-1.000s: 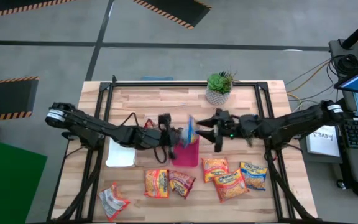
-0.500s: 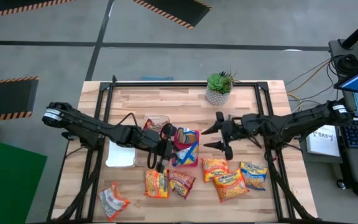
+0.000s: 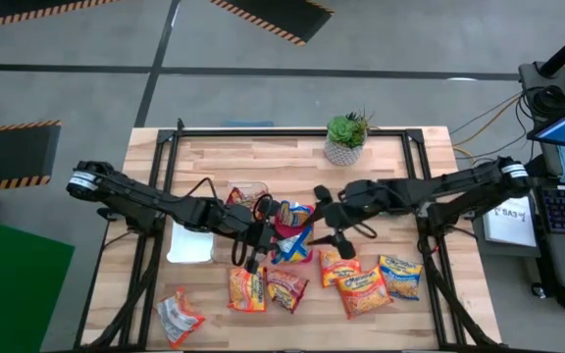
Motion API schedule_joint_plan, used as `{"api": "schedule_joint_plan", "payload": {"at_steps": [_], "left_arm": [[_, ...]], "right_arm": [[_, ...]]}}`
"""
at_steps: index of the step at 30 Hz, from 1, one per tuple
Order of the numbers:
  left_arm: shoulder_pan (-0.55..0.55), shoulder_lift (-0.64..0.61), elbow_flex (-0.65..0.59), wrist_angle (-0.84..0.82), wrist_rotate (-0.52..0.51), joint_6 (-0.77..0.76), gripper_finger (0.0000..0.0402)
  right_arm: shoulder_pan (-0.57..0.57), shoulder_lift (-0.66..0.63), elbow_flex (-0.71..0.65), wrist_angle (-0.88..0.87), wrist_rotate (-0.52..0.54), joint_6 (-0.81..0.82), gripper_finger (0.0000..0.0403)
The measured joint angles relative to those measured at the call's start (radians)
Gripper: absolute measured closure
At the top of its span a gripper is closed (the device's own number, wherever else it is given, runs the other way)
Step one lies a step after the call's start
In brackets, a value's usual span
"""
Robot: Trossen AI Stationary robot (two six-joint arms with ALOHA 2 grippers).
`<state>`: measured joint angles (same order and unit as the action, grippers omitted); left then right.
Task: Sort Maruchan noodles
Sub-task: Put the blue noodle pack into the red bin
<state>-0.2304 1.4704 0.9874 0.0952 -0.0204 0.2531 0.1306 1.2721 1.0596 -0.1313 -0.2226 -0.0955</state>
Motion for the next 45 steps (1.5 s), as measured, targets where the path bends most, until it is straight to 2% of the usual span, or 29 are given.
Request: {"api": "schedule_joint_plan", "payload": {"at_steps": [7,14,17,24,31,38,43,45], "left_arm": [[0.001,0.000,0.000,-0.002,-0.001,-0.004,0.0381],[0.001,0.001,-0.001,-0.002,-0.004,-0.009,0.0381],[0.001,0.001,-0.001,-0.008,-0.005,-0.009,0.0381],[0.001,-0.013,-0.001,-0.064,-0.043,-0.018,0.0378],[0.001,-0.081,-0.001,-0.220,-0.090,-0.018,0.0338],[0.001,-0.137,-0.001,-0.385,-0.254,-0.043,0.0298],[0.001,-0.176,-0.001,-0.477,-0.261,-0.093,0.0288],[-0.002,-0.188,-0.002,-0.488,-0.260,-0.097,0.0288]], "right_arm": [[0.000,0.135,0.192,-0.243,-0.024,-0.059,0.0183],[0.000,0.229,0.314,-0.362,-0.071,-0.075,0.0197],[-0.001,0.247,0.339,-0.392,-0.073,-0.076,0.0239],[-0.009,0.250,0.354,-0.422,-0.062,-0.076,0.0380],[-0.034,0.234,0.354,-0.448,-0.072,0.008,0.0394],[-0.072,0.234,0.348,-0.445,-0.068,0.153,0.0394],[-0.078,0.234,0.293,-0.406,-0.062,0.237,0.0394],[-0.077,0.234,0.258,-0.371,-0.029,0.266,0.0394]]}}
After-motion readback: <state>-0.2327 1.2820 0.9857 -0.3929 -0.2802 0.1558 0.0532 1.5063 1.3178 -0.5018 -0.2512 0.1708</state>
